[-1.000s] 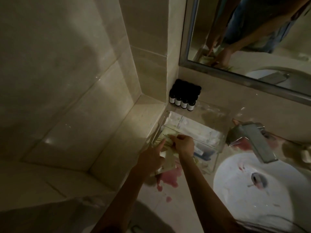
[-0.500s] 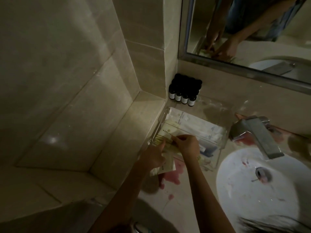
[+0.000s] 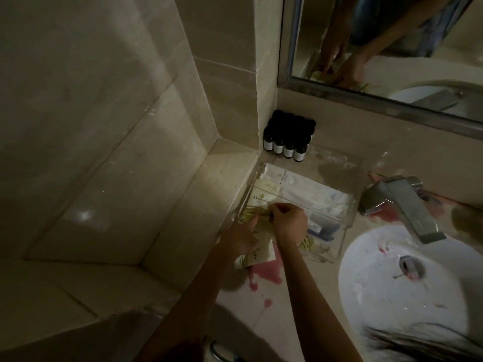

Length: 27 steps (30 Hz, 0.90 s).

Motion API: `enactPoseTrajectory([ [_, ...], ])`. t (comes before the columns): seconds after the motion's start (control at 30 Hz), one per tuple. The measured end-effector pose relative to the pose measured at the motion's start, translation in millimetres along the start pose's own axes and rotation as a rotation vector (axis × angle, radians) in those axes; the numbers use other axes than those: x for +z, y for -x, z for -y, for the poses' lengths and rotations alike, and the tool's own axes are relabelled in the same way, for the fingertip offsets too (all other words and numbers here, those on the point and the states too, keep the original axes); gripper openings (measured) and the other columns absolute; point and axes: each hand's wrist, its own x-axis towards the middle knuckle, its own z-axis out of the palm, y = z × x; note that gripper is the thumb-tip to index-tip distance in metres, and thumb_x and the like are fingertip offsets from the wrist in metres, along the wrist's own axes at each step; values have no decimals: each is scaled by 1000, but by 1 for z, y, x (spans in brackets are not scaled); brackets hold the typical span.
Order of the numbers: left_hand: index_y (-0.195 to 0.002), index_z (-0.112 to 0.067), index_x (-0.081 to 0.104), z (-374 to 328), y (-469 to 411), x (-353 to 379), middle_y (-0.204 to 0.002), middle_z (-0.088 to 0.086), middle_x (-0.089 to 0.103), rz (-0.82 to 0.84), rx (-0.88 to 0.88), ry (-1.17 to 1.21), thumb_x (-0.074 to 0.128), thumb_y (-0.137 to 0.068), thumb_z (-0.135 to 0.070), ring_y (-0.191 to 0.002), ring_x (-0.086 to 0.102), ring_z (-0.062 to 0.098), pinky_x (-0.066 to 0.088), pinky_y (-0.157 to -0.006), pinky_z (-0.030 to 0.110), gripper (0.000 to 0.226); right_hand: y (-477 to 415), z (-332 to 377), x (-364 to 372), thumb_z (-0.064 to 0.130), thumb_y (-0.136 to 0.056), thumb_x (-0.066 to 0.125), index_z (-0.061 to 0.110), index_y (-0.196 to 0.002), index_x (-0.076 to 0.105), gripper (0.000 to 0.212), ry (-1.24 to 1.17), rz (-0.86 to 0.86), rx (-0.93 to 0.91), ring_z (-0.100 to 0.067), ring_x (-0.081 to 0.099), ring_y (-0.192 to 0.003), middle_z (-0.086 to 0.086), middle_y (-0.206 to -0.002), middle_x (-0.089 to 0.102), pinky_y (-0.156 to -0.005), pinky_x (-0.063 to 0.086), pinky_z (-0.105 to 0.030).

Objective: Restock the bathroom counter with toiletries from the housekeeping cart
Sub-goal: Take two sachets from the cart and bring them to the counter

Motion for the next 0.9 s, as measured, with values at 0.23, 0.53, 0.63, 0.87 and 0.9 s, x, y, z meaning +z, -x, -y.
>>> enactPoseTrajectory([
  [0.23,-151,-27,23,7,13,-4,-157,4,24,-130,98,69,53,-91,-23,-140,33,25,37,-109,38,67,5,0,-16,30,-86,70,23,-90,71,8,-78,74,-43,3,59,-67,11,-79,67,-58,44,-15],
  [0.53,-117,-2,62,-10,33,-19,-95,10,63,-173,57,912,59,-78,-23,-80,66,21,53,-71,31,45,48,-14,-76,35,-93,60,15,-98,67,22,-382,397,28,-16,71,-78,-1,-89,73,-69,58,-29],
  [0.63,-120,-5,60,-24,29,-10,-108,10,61,-179,34,1000,59,-90,-1,-87,65,14,54,-73,22,30,51,-11,-76,25,-91,65,14,-91,68,11,-466,514,173,-14,71,-72,-2,-84,74,-61,55,-24],
  [0.87,-128,-1,56,-32,14,2,-119,19,62,-229,54,1060,61,-89,2,-103,62,27,58,-82,35,40,19,-15,-68,16,-81,76,7,-88,71,12,-471,448,278,-23,69,-75,-11,-85,73,-70,58,-30],
  [0.9,-127,-3,56,-31,12,3,-118,17,62,-247,49,1047,63,-88,1,-99,63,25,59,-75,30,40,14,-14,-67,17,-80,77,5,-86,71,14,-452,452,277,-24,68,-75,-13,-84,73,-72,57,-33],
])
